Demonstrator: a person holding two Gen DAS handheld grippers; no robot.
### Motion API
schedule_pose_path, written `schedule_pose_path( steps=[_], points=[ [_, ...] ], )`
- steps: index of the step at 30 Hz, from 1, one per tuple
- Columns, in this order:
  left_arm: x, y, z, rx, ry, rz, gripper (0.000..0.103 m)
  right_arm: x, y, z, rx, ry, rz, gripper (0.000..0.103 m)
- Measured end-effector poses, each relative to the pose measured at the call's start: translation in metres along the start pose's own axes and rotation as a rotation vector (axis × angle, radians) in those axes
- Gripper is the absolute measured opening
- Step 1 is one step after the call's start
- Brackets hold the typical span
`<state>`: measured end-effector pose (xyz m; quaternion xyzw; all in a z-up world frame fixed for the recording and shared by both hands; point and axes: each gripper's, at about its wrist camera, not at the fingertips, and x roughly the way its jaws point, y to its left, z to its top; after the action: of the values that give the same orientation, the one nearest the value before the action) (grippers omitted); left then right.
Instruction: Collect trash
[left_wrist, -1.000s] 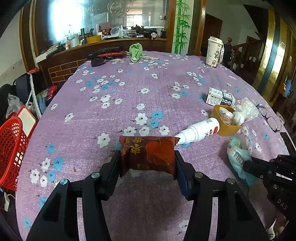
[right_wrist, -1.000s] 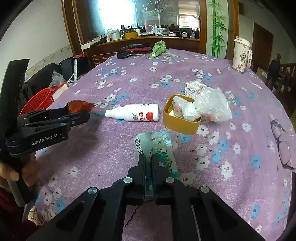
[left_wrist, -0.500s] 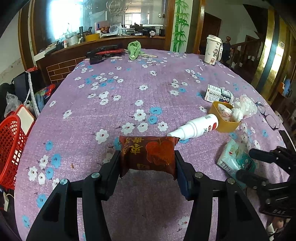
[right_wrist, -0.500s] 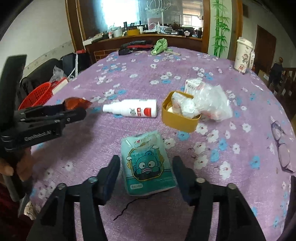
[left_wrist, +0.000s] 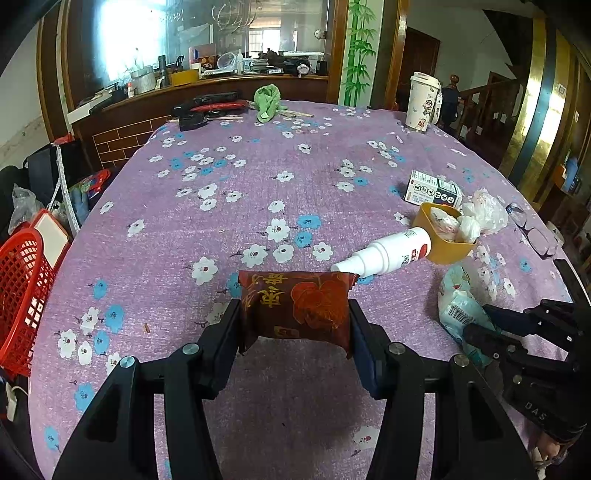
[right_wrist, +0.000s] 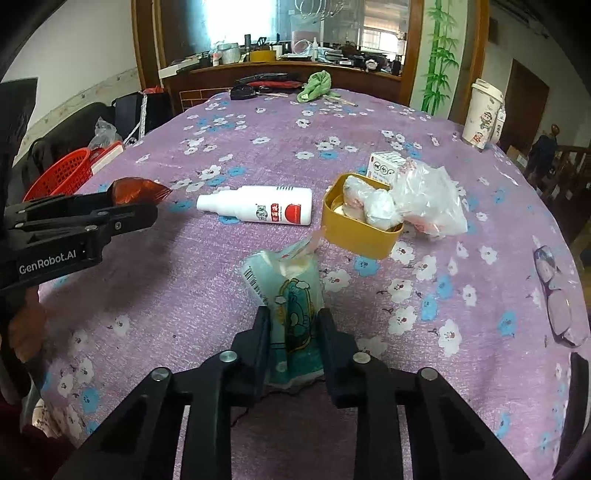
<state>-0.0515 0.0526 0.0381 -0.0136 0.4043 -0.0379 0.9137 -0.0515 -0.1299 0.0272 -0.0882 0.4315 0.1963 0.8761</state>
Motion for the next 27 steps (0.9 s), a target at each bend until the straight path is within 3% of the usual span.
schedule_pose_path(
  steps=[11, 27],
  points=[
    [-0.013, 0.005, 0.004, -0.013, -0.033, 0.003, 0.053, -0.030, -0.010, 0.015, 0.064, -0.076, 0.025, 0.025],
    [-0.029, 0.022, 0.005, -0.045, -0.066, 0.028, 0.053, -0.027, 0.021, 0.037, 0.047, -0.077, 0.120, 0.025]
  ],
)
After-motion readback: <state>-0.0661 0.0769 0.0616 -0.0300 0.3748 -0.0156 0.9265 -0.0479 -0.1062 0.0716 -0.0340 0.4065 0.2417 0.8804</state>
